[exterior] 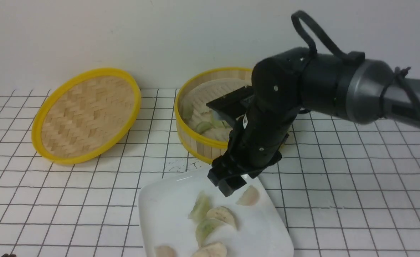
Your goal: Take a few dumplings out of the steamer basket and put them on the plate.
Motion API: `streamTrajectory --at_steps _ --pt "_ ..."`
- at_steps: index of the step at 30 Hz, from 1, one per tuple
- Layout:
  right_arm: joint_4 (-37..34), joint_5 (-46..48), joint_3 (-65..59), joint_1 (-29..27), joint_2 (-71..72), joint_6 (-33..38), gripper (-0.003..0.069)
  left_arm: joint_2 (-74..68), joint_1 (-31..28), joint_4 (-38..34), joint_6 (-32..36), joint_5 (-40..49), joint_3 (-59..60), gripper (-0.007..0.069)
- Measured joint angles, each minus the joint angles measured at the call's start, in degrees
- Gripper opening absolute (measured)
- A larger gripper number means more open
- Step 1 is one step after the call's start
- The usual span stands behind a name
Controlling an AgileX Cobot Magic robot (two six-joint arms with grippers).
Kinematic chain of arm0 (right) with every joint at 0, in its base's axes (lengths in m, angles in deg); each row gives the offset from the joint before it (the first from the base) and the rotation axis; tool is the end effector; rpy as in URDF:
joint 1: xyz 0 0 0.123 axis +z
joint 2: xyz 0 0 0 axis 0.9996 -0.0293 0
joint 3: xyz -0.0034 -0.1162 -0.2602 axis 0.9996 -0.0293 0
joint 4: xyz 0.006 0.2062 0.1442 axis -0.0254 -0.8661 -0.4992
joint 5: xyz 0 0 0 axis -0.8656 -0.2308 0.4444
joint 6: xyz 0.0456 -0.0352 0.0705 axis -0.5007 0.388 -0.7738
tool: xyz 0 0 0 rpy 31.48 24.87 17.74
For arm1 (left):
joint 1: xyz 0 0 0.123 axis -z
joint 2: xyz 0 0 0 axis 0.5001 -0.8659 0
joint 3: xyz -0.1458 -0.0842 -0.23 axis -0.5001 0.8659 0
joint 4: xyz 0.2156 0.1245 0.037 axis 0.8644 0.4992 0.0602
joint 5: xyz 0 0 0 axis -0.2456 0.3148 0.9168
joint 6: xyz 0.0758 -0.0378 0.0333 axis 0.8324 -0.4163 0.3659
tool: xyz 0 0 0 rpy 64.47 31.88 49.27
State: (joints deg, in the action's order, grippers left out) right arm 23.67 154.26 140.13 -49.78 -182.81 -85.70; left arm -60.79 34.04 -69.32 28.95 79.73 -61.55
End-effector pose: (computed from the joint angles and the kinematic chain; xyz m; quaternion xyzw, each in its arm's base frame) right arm 0.3009 0.2532 0.2542 -0.3217 0.9414 0.0827 0.0584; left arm 0.0519 -0.0052 0.1702 0.0464 0.8064 -0.0182 0.5893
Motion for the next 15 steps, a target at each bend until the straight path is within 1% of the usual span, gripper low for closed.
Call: streamTrajectory --at_steps 3,4,6,7,9,11,13,14,15 --pt "0.2 1.8 2.9 0.0 4.9 -0.9 0.0268 0.0 0.0 0.0 0.0 0.0 0.0 -0.0006" --pt "0.3 2.0 3.2 0.0 7.7 -1.3 0.0194 0.0 0.0 0.0 0.0 0.0 0.0 -0.0006" --pt "0.7 2.4 3.4 0.0 11.6 -2.2 0.0108 0.0 0.0 0.0 0.0 0.0 0.0 -0.0006" --pt "1.3 2.7 3.5 0.0 16.6 -3.5 0.0044 0.0 0.0 0.0 0.0 0.0 0.0 -0.0006" --pt "3.1 3.0 3.0 0.0 26.1 -5.8 0.0001 0.0 0.0 0.0 0.0 0.0 0.0 -0.0006" --pt "4.7 3.0 1.6 0.0 32.1 -7.2 -0.0007 0.0 0.0 0.0 0.0 0.0 0.0 -0.0006" --pt "6.7 1.0 -2.2 0.0 40.8 -9.2 -0.0012 0.0 0.0 0.0 0.0 0.0 0.0 -0.0006" --pt "7.8 -1.9 -5.6 0.0 46.1 -10.4 -0.0013 0.0 0.0 0.0 0.0 0.0 0.0 -0.0006" --pt "8.0 -2.4 -6.9 0.0 47.9 -10.5 -0.0013 0.0 0.0 0.0 0.0 0.0 0.0 -0.0006"
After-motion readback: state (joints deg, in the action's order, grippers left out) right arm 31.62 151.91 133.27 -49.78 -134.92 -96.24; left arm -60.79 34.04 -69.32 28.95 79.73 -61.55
